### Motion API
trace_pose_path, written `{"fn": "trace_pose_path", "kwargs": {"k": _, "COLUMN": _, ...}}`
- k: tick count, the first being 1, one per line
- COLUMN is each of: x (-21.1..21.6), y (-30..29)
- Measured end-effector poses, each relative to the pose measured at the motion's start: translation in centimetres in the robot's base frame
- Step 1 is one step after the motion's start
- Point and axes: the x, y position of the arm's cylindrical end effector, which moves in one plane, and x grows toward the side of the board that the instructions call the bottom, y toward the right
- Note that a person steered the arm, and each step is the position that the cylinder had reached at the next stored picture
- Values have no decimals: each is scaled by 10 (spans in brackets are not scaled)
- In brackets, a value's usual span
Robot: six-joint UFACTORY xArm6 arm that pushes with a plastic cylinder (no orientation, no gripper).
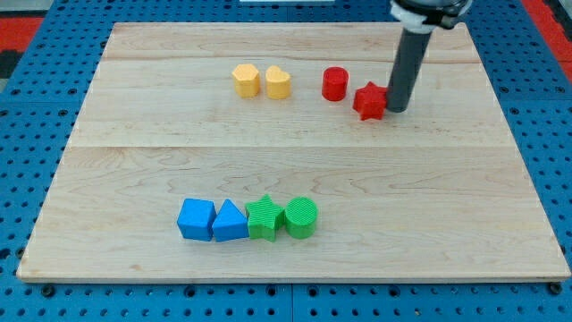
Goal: Slide the red star below the hexagon
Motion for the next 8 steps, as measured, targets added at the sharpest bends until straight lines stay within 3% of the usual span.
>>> {"fn": "trace_pose_path", "kwargs": {"k": 2, "x": 11, "y": -62}}
{"fn": "trace_pose_path", "kwargs": {"k": 5, "x": -49, "y": -4}}
{"fn": "trace_pose_path", "kwargs": {"k": 6, "x": -46, "y": -40}}
{"fn": "trace_pose_path", "kwargs": {"k": 8, "x": -1, "y": -100}}
